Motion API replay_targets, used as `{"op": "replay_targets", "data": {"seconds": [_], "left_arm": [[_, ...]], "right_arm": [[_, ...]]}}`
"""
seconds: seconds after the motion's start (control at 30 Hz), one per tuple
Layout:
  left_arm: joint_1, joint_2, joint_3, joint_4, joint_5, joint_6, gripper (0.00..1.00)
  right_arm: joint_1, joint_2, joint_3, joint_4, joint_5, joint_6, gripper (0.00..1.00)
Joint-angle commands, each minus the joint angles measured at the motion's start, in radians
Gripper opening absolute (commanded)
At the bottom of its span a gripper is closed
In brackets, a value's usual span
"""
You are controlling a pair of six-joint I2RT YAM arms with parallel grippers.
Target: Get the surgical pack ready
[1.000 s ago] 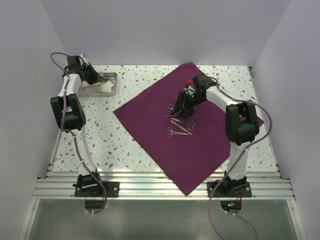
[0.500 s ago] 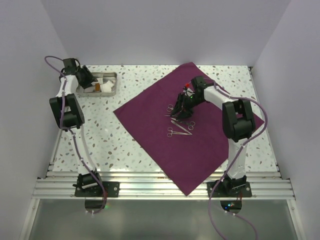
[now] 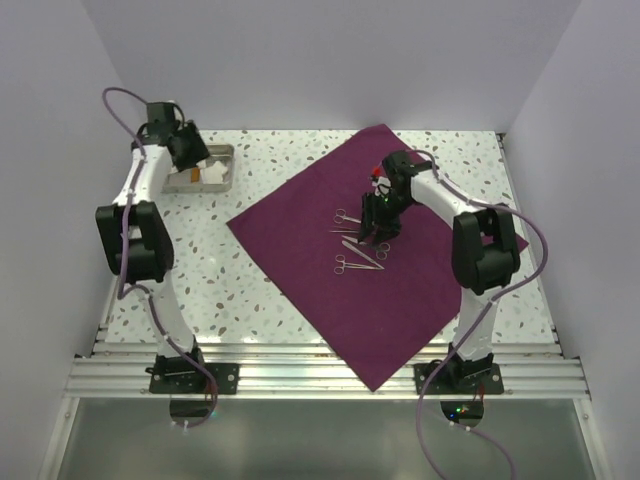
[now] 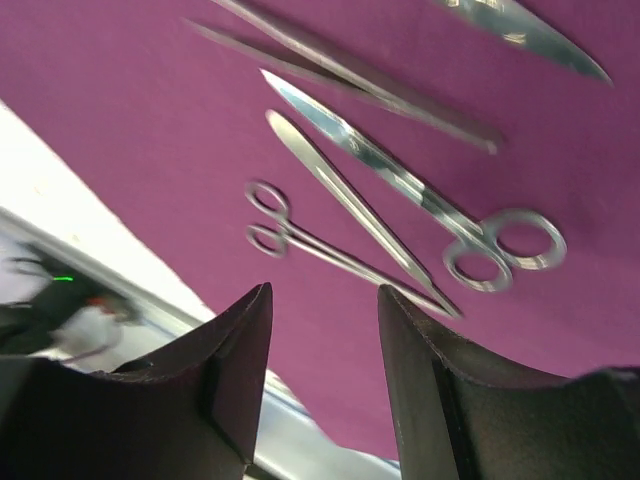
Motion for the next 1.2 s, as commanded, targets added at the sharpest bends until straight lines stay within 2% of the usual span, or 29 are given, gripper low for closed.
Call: {"op": "replay_targets", "data": {"seconds": [0.0,0.03,0.13,0.27,0.4,0.53,0.67,0.8,1.03,1.17], "left_arm": [[-0.144,-0.19,-0.174,0.011,-0.023,0.036,0.55],[-0.161,-0.26,-0.28,0.03,0.006,0.027,0.55],[-0.228,-0.375,-0.43,0.05,0.043,-0.007,0.55],[-0.313,-0.504,-0.561,0.05,0.043,-0.023,0.55],[-0.388,-0.621,-0.679,0.052,0.046,-0.057,0.55],[-0.425,-0.73,-0.791,0.064,0.029,-0.085,0.55],[-0.434,-0.778,-0.841,0.066,0.03,-0.083,0.55],[-0.434,-0.804,-0.856,0.064,0.027,-0.068,0.56],[-0.434,-0.795,-0.842,0.07,0.05,-0.05,0.56],[-0.434,-0.772,-0.821,0.069,0.061,-0.042,0.56]], "right_arm": [[0.087,-0.109,-0.025,-0.084,0.178,-0.14,0.5],[0.109,-0.113,-0.028,-0.093,0.257,-0.14,0.51],[0.155,-0.121,-0.032,-0.093,0.362,-0.084,0.51],[0.155,-0.159,-0.045,-0.026,0.44,0.106,0.51],[0.155,-0.176,-0.025,0.037,0.509,0.448,0.48],[0.152,-0.162,-0.008,0.076,0.574,0.689,0.43],[0.15,-0.077,0.104,0.039,0.624,0.841,0.4],[0.149,-0.005,0.189,-0.036,0.686,0.923,0.39],[0.144,0.035,0.203,-0.133,0.701,1.061,0.37],[0.143,0.034,0.178,-0.131,0.715,1.081,0.37]]}}
